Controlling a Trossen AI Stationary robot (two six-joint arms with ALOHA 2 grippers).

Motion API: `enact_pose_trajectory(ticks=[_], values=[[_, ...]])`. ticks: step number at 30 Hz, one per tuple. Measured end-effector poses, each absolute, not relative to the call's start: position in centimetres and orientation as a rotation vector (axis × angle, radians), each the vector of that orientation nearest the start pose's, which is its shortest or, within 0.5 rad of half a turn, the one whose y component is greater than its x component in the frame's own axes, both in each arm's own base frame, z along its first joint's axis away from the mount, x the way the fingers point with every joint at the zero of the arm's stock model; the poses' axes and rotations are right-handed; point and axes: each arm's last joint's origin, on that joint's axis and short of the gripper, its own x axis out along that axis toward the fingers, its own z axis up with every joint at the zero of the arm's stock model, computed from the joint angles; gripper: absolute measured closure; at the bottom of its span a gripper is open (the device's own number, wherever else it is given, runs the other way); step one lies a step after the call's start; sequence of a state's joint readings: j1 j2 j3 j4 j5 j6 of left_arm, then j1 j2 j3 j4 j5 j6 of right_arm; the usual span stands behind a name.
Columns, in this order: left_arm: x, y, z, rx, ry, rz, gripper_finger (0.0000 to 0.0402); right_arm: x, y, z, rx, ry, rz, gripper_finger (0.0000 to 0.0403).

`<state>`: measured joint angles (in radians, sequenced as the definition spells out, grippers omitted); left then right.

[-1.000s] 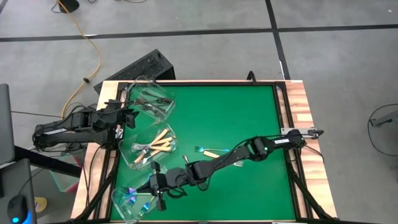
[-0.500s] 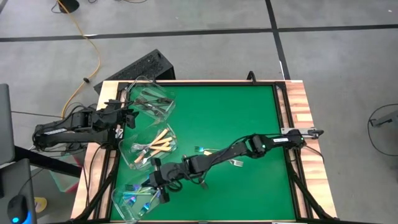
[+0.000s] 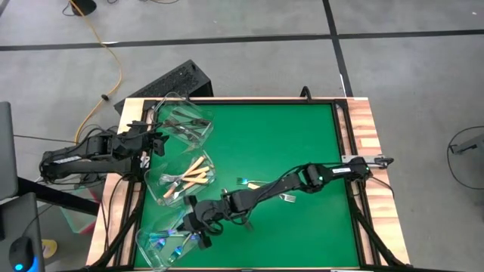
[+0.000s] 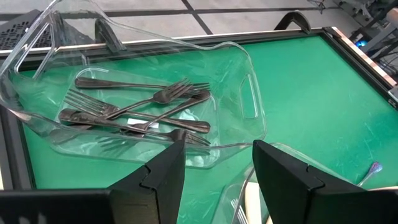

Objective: Sort silverware by color (type)
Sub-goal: Put the blue fork into the bottom transparent bin

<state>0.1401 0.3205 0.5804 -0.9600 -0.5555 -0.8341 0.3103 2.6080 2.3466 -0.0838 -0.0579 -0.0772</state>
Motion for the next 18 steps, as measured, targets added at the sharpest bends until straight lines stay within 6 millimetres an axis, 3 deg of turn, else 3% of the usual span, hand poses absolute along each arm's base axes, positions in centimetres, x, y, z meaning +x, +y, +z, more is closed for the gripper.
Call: enact_pose_trajectory(ticks=[11, 18], values=[[5.9, 2.4, 24.8, -0.620, 0.375, 0.907, 0.0230, 56.3, 18.0, 20.2, -0.116, 0.313, 0.397, 0.0388], [5.9, 2.4, 24.8, -0.620, 0.375, 0.908, 0.0230, 56.7, 17.9, 18.4, -0.115, 0.317, 0.392, 0.0388]])
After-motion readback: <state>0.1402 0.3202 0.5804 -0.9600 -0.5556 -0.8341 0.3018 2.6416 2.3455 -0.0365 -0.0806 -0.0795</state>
